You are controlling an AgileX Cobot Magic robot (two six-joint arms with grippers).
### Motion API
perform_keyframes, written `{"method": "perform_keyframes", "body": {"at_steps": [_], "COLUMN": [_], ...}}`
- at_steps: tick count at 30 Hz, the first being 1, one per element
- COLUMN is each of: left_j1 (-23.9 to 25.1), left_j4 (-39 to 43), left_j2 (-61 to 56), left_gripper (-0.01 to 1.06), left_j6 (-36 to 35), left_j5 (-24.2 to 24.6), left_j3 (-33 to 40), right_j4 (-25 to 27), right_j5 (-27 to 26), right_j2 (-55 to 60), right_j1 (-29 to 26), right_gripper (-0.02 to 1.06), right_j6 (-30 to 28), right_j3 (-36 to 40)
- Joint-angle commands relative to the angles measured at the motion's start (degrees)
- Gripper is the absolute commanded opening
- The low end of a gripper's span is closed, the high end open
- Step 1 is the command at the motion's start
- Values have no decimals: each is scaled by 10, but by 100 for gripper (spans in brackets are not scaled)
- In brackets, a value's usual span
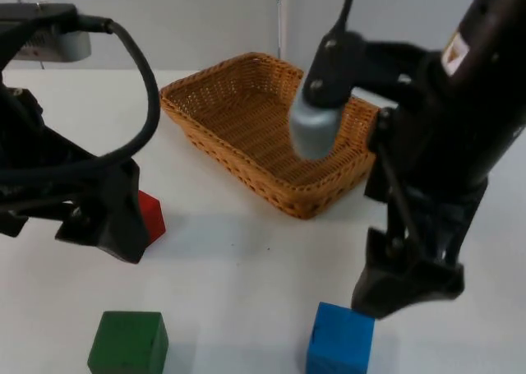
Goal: Pick up one cube with each hand and place exactly two cubes into the same basket, leaving the remaining cube outside.
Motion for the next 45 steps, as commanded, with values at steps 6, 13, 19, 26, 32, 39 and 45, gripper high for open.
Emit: {"method": "perform_keyframes", "body": {"at_steps": [6,13,19,26,32,39,45], "left_j1": [-29,-36,-36,-35,-35,-35,-35], "left_j4": [-33,-48,-44,-20,-19,-19,-19], "left_j2": [3,19,60,118,163,210,247], "left_gripper": [105,105,105,105,105,105,105], "left_j6": [-5,-8,-8,-25,-25,-25,-25], "left_j5": [-77,-148,-183,-223,-247,-279,-301], "left_j3": [52,101,104,104,104,104,104], "right_j4": [-3,-3,-3,-3,-3,-3,-3], "right_j5": [-10,-39,-72,-81,-96,-106,-109], "right_j2": [34,67,99,118,133,147,147], "right_j1": [12,12,12,12,12,12,12], "right_gripper": [105,105,105,105,105,105,105], "right_j6": [4,11,21,21,21,21,21], "right_j3": [-4,-4,-4,-4,-4,-4,-3]}}
